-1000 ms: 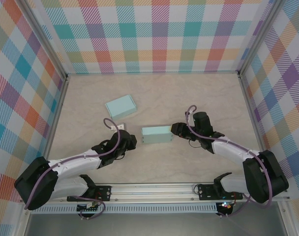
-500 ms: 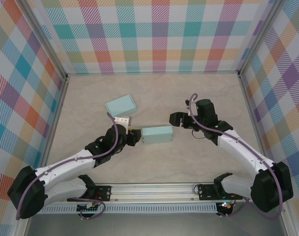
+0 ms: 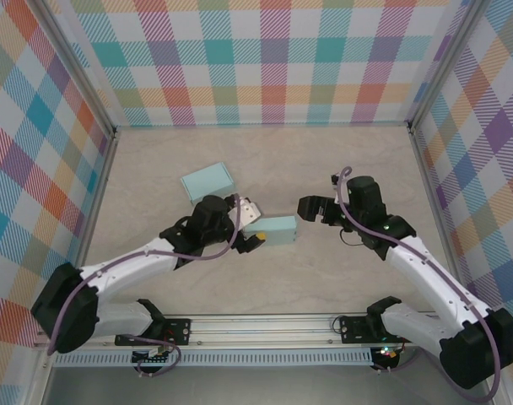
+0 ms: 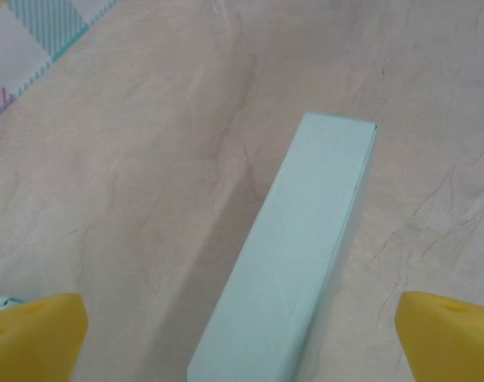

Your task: Fold the paper box

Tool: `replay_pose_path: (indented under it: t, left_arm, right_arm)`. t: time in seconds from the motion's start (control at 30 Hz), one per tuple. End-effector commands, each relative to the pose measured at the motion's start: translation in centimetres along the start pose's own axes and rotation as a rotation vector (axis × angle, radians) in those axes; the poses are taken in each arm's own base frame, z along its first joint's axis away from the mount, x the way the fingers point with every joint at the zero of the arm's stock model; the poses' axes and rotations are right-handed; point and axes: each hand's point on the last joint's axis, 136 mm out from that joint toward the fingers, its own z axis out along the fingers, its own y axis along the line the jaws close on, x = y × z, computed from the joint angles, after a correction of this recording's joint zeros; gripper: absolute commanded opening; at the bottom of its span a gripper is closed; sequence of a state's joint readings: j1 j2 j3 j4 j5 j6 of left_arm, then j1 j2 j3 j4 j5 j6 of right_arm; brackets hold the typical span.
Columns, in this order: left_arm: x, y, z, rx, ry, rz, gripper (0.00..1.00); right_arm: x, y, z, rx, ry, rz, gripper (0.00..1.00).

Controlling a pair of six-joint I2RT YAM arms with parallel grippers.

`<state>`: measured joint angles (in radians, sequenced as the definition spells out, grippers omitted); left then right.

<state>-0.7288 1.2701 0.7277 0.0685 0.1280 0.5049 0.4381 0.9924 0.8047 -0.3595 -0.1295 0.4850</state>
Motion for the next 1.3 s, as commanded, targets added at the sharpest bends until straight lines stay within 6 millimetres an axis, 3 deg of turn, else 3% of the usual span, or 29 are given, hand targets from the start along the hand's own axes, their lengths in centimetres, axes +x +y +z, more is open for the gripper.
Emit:
replay_pose_path:
  t: [0.0, 0.3, 0.77, 0.9, 0.93, 1.1, 1.27]
  left_arm:
    - [-0.5, -0.9, 1.0, 0.117, 0.033, 0.139, 0.96]
    - [1.1, -2.0, 3.2, 0.235, 0.152, 0.166, 0.88]
    - [3.1, -0.7, 5.9, 0.193, 0.265, 0.188, 0.64]
    - [3.7, -0.6, 6.4, 0.170, 0.299, 0.219, 0.37]
    - [3.8, -0.5, 6.5, 0.160, 0.308, 0.231, 0.35]
    - [3.5, -0.1, 6.8, 0.107, 0.313, 0.283, 0.33]
    - [1.7, 1.6, 6.8, -0.039, 0.259, 0.359, 0.32]
  right_arm:
    - [-1.0, -0.2, -1.5, 0.038, -0.043, -0.010, 1.00]
    - [-0.8, -0.4, -2.6, 0.047, -0.073, -0.004, 1.00]
    - [-0.9, -1.0, -2.8, 0.078, -0.086, 0.004, 1.00]
    - [-0.9, -1.2, -3.0, 0.082, -0.100, 0.014, 1.00]
    - [-0.9, -1.1, -3.0, 0.076, -0.108, 0.014, 1.00]
    - [-1.1, -1.1, -3.5, 0.071, -0.134, 0.007, 1.00]
    - [-1.0, -1.4, -3.6, 0.092, -0.134, -0.009, 1.00]
